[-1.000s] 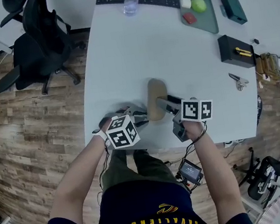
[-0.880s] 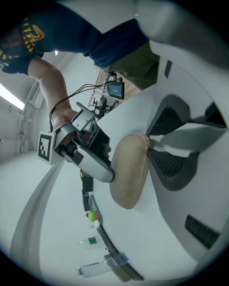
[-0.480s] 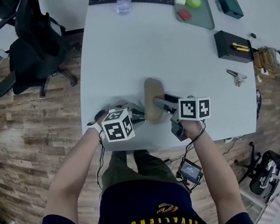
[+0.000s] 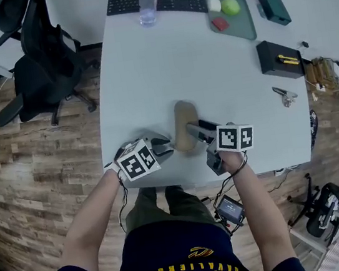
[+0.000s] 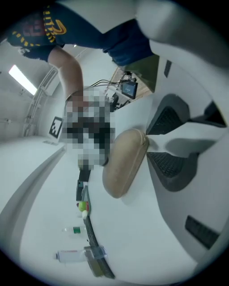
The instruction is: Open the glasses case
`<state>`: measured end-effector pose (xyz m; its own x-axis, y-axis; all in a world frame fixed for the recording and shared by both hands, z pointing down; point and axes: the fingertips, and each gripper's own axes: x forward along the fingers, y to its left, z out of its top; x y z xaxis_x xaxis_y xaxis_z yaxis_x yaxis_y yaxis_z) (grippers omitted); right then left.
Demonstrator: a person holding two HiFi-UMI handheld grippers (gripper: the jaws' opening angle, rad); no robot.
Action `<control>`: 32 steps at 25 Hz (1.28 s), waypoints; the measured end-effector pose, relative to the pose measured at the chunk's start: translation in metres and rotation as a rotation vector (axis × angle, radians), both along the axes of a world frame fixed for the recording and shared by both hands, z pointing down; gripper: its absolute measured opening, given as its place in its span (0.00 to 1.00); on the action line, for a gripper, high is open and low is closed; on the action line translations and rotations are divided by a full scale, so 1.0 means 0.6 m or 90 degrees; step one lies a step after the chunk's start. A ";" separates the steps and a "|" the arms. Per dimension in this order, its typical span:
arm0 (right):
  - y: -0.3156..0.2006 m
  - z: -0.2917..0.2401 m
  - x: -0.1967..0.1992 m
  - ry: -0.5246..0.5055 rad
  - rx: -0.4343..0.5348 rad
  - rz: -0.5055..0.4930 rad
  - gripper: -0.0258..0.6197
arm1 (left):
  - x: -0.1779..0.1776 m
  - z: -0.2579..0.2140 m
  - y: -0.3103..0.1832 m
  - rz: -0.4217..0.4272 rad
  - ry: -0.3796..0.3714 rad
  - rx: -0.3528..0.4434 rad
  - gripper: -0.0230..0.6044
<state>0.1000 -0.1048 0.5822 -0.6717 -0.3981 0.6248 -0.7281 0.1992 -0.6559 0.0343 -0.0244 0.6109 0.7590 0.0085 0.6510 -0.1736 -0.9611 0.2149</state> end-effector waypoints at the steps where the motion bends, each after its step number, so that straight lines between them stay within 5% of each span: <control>1: -0.002 -0.007 0.004 -0.010 0.010 0.011 0.49 | -0.008 -0.006 -0.006 -0.034 0.013 -0.007 0.25; 6: -0.009 -0.053 0.044 -0.083 0.049 0.107 0.49 | -0.055 -0.044 -0.034 -0.173 0.044 0.009 0.25; 10: 0.008 -0.056 0.069 -0.077 0.061 0.127 0.47 | -0.056 -0.094 -0.047 -0.237 0.058 0.048 0.25; 13: 0.017 -0.041 0.083 -0.018 0.081 0.106 0.21 | -0.034 -0.127 -0.057 -0.268 0.042 0.089 0.27; 14: 0.018 -0.032 0.085 0.002 0.084 0.095 0.14 | -0.021 -0.136 -0.059 -0.275 0.035 0.099 0.29; 18: 0.023 0.007 0.079 0.059 0.068 0.038 0.14 | 0.044 -0.139 -0.057 -0.260 -0.033 0.119 0.50; 23: 0.030 0.035 0.064 0.039 0.033 0.003 0.29 | 0.095 -0.100 -0.070 -0.246 -0.138 0.154 0.65; 32: 0.031 0.042 0.063 0.004 0.018 -0.002 0.30 | 0.115 -0.055 -0.074 -0.251 -0.217 0.172 0.67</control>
<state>0.1379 -0.0859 0.6074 -0.6690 -0.4137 0.6175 -0.7317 0.2207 -0.6449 0.1034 -0.0688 0.5781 0.4179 -0.4324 0.7990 -0.5461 -0.8224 -0.1595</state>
